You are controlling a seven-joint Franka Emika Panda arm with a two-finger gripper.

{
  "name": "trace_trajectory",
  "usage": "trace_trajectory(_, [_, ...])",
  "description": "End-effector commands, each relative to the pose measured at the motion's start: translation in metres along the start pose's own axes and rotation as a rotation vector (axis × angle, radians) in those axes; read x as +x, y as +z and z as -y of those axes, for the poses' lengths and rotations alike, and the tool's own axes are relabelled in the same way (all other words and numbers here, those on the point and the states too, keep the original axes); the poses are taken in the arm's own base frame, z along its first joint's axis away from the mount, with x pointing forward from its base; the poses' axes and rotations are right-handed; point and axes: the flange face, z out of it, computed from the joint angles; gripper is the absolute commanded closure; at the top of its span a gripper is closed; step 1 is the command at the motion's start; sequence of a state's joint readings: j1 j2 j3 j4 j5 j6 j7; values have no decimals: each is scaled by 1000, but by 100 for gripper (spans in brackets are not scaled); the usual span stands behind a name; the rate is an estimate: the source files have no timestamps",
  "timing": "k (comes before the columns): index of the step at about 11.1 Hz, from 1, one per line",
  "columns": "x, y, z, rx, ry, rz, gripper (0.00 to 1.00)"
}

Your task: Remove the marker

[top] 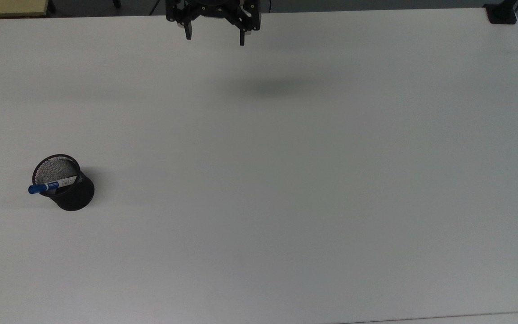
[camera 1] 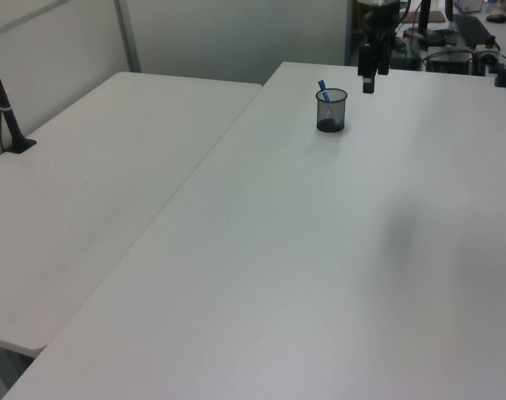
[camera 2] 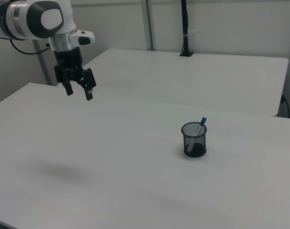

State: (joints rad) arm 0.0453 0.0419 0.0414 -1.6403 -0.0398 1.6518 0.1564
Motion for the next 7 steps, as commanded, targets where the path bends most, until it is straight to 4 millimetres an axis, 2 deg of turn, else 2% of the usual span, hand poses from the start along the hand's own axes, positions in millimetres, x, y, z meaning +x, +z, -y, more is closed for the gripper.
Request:
trace_trajectory(1, [6,-3,-9,11,-5,-44,0])
trace_trajectory(7, [8,-6,-12,9,-2,-64,0])
